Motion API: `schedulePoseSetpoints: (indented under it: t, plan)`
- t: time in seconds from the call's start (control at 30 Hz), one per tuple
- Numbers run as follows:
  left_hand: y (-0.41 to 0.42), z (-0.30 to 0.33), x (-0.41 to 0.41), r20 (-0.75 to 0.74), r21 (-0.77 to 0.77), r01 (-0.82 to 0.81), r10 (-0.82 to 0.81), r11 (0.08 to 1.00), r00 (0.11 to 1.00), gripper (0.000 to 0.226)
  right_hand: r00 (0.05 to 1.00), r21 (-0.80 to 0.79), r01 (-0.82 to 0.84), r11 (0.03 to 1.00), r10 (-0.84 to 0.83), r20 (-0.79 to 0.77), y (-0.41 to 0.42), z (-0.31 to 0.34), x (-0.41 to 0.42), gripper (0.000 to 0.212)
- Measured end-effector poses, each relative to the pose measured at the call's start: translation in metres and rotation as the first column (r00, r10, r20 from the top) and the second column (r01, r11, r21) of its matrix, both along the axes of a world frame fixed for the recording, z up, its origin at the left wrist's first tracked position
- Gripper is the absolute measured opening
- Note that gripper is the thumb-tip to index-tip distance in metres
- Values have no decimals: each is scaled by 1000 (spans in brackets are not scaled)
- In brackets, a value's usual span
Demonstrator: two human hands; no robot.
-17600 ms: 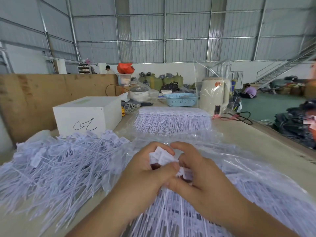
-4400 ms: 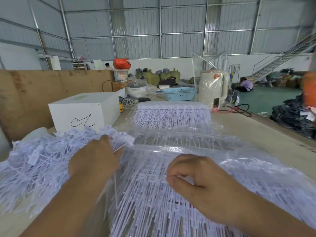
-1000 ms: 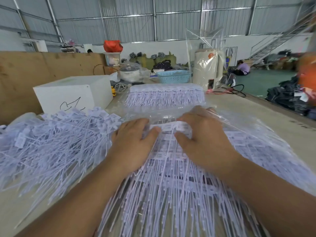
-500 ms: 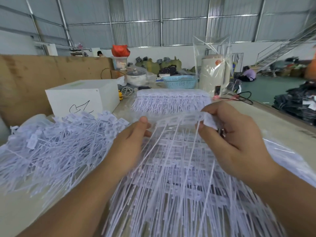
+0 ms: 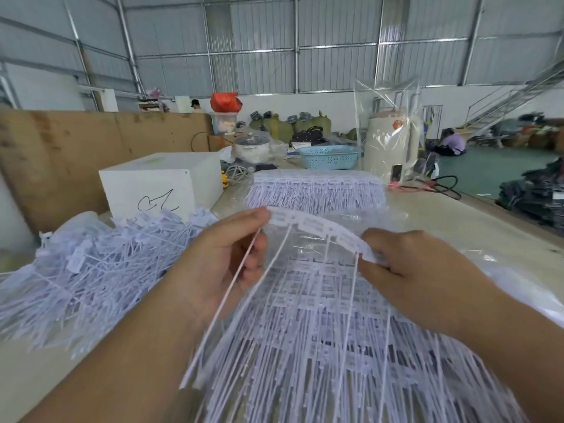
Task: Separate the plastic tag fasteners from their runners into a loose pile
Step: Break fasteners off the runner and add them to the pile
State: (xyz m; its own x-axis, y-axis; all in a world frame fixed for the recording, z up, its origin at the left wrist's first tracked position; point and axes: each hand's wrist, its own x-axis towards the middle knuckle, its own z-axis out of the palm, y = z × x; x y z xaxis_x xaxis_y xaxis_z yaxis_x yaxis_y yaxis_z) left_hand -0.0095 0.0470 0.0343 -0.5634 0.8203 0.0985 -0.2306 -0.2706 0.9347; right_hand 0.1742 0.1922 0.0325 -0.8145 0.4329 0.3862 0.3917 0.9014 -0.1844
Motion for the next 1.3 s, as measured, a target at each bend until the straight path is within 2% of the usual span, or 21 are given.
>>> schedulePoseSetpoints:
  t: [0.07,0.13,0.17,0.23,0.3,0.37,0.43,0.5,0.53,0.6,0.67,0.77,0.87,0.9,0.97,1.03,1.07,1.17,1.3]
  plan:
    - [-3,1,1,-13,-10,95,-95,995,995,32,991,17,54,998,-56,119,-1,-1,-2,31]
    - [-4,0,3,-105,-42,106,-110,993,988,8,989,19,39,999,-41,144,-4,-2,-4,37]
    - [-3,0,3,-137,-52,101,-107,994,985,7,992,9,18,1000,-19,128,-5,-3,-5,37]
    - [-3,-1,1,-240,-89,43,-63,995,969,12,998,-39,-5,999,7,63,-4,-4,-4,33]
    - [-2,-3,-2,-391,-129,-56,2,990,920,21,1000,-103,-29,994,27,-15,-2,-4,-2,27]
    - [-1,-4,-3,-478,-120,-129,57,984,877,26,991,-172,-88,981,69,-116,0,-6,-2,19]
    - [2,-6,-4,-487,-95,-133,70,987,871,26,964,-203,-164,965,113,-242,1,-8,-2,39]
    - [3,-8,-2,-418,-76,-86,47,993,907,21,917,-184,-233,955,153,-368,-2,-7,-1,53]
    - [4,-9,0,-401,-73,-72,36,995,916,18,896,-177,-266,948,176,-408,-4,-6,-1,52]
    - [5,-11,3,-468,-86,-127,72,988,881,18,876,-177,-314,933,212,-433,-5,-6,-1,45]
    - [6,-13,3,-558,-78,-223,142,972,817,22,896,-186,-325,927,239,-375,-5,-8,-2,44]
    - [4,-15,0,-652,-48,-317,210,947,728,19,964,-213,-257,943,235,-125,2,-6,-1,54]
    - [4,-17,-1,-733,-65,-336,184,940,655,14,964,-412,-224,883,264,41,10,-1,8,70]
    - [3,-16,-1,-749,-74,-333,168,940,641,14,960,-490,-235,840,281,21,9,1,11,72]
    - [3,-15,2,-765,-95,-306,127,947,631,17,948,-600,-311,737,287,-140,1,6,13,60]
    - [3,-14,7,-771,-116,-260,78,959,632,17,920,-571,-386,725,257,-296,-9,8,10,41]
    - [3,-14,9,-783,-122,-235,52,964,619,17,912,-520,-398,756,263,-315,-14,7,6,45]
    - [3,-14,20,-813,-109,-135,-10,985,582,22,930,-457,-365,811,293,-222,-26,0,-7,54]
    - [-3,-9,22,-782,-116,-49,-60,992,621,26,953,-340,-304,890,280,-118,-20,-3,-17,34]
